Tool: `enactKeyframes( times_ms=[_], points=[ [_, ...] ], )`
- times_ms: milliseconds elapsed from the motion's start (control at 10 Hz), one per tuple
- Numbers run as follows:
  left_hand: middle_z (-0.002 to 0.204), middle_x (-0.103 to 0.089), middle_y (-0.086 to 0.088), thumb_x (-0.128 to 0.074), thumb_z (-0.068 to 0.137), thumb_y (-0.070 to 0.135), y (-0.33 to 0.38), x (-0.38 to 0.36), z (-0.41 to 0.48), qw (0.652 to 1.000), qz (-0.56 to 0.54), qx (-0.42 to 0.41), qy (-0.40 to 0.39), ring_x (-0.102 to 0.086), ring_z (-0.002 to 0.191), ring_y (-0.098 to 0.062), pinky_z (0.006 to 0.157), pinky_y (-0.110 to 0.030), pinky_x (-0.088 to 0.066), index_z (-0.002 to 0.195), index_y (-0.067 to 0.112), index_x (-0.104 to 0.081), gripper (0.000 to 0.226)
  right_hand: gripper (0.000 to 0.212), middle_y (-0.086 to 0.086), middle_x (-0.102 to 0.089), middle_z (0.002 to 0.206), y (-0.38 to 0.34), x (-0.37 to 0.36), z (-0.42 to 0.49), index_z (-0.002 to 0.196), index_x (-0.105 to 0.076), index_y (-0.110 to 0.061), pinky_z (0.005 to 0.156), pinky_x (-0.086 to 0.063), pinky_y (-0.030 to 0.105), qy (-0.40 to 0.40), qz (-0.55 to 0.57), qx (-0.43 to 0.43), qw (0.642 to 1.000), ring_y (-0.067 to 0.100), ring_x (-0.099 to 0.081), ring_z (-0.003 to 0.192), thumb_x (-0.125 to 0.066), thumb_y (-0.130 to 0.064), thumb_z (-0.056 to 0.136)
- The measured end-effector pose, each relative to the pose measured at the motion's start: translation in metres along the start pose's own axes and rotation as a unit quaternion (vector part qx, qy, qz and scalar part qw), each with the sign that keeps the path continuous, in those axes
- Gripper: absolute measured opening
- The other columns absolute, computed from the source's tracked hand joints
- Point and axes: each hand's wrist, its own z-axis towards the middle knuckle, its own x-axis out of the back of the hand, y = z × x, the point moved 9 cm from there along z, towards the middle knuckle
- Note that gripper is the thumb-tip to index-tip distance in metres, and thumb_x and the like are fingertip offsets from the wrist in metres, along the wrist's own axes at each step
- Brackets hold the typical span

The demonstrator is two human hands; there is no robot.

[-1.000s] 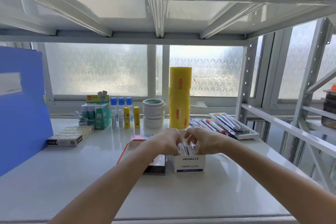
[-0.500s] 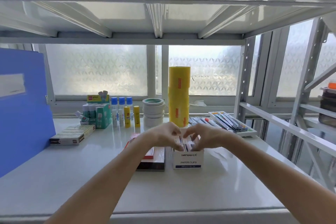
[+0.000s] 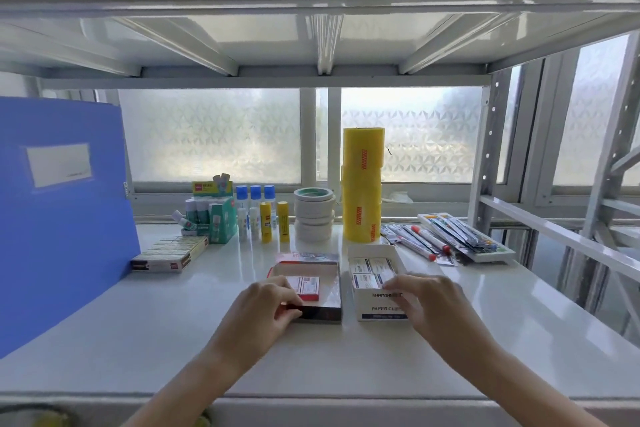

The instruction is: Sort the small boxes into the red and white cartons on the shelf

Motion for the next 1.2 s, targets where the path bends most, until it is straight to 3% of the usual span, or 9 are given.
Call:
enactKeyframes(
  times_ms=[100,200,300,500,700,800,1000,1100,1200],
  points=[
    [0.085,-0.071,0.012,-0.075,0.081,0.014,-0.003,0.0,-0.001,0.999,-0.026,0.005,0.036,-0.065,0.08,-0.002,0.074,-0.003,-0.045,0.09,0.022,-0.079,0.014,0.018,-0.012,-0.077,0.083,0.005,0.001,0.0,0.087,-0.074,-0.028,0.063,-0.057,0.03,0.018,0.031,-0.006,0.999,0.012,-0.071,0.073,-0.078,-0.014,0.077],
    [0.081,-0.071,0.012,-0.077,0.078,0.012,-0.004,0.001,-0.001,0.998,-0.047,0.001,0.047,-0.065,0.075,-0.001,0.074,-0.009,-0.049,0.087,0.021,-0.08,0.013,0.018,-0.013,-0.077,0.083,0.003,0.003,-0.002,0.085,-0.076,-0.027,0.065,-0.05,0.01,0.021,0.057,-0.004,0.998,0.005,-0.07,0.074,-0.079,-0.013,0.075],
    [0.08,-0.072,0.011,-0.078,0.077,0.012,-0.005,0.002,0.001,0.997,-0.063,-0.001,0.055,-0.066,0.075,-0.002,0.072,-0.005,-0.048,0.086,0.02,-0.081,0.013,0.017,-0.013,-0.077,0.083,-0.001,0.001,-0.003,0.085,-0.077,-0.026,0.065,-0.042,-0.001,0.019,0.07,-0.003,0.997,0.001,-0.068,0.072,-0.08,-0.013,0.075],
    [0.085,-0.074,0.007,-0.077,0.078,0.011,-0.006,0.002,0.004,0.996,-0.072,0.0,0.057,-0.067,0.081,-0.007,0.077,-0.013,-0.053,0.088,0.018,-0.081,0.013,0.016,-0.013,-0.078,0.083,-0.009,-0.004,0.003,0.085,-0.078,-0.025,0.067,-0.038,-0.004,0.022,0.065,0.004,0.998,-0.004,-0.06,0.067,-0.08,-0.013,0.075],
    [0.081,-0.072,0.008,-0.077,0.078,0.012,-0.008,-0.001,0.006,0.996,-0.072,0.005,0.057,-0.066,0.076,-0.007,0.075,-0.018,-0.055,0.088,0.018,-0.081,0.012,0.017,-0.014,-0.077,0.086,-0.005,-0.007,0.008,0.088,-0.077,-0.028,0.068,-0.045,0.003,0.011,0.065,0.009,0.998,0.002,-0.069,0.075,-0.079,-0.016,0.076],
    [0.081,-0.071,0.009,-0.077,0.079,0.011,-0.008,-0.002,0.007,0.996,-0.071,0.008,0.055,-0.066,0.076,-0.006,0.075,-0.016,-0.054,0.089,0.018,-0.08,0.012,0.017,-0.012,-0.078,0.088,-0.005,-0.008,0.008,0.09,-0.077,-0.028,0.069,-0.055,0.018,0.015,0.065,0.016,0.998,0.006,-0.07,0.077,-0.078,-0.016,0.077],
    [0.084,-0.067,0.012,-0.074,0.082,0.013,-0.005,-0.002,0.005,0.996,-0.073,0.002,0.054,-0.064,0.077,-0.003,0.073,-0.005,-0.047,0.094,0.018,-0.079,0.014,0.021,-0.01,-0.078,0.089,-0.004,-0.009,0.005,0.093,-0.075,-0.027,0.067,-0.058,0.024,0.025,0.059,0.022,0.998,0.009,-0.071,0.076,-0.076,-0.012,0.078],
    [0.087,-0.068,0.009,-0.072,0.084,0.013,-0.007,-0.009,0.004,0.997,-0.065,0.004,0.048,-0.064,0.081,-0.004,0.078,-0.01,-0.051,0.099,0.018,-0.078,0.017,0.022,-0.009,-0.077,0.094,-0.003,-0.014,0.003,0.096,-0.074,-0.027,0.067,-0.058,0.026,0.013,0.048,0.023,0.999,0.012,-0.071,0.079,-0.075,-0.013,0.079],
    [0.095,-0.068,0.008,-0.07,0.085,0.016,-0.004,-0.005,0.0,0.998,-0.051,0.007,0.038,-0.065,0.086,-0.005,0.083,-0.021,-0.055,0.107,0.018,-0.075,0.023,0.023,-0.01,-0.074,0.103,-0.003,-0.014,0.004,0.104,-0.072,-0.028,0.079,-0.056,0.031,-0.006,0.059,0.026,0.998,0.011,-0.068,0.096,-0.071,-0.018,0.083]
  ],
)
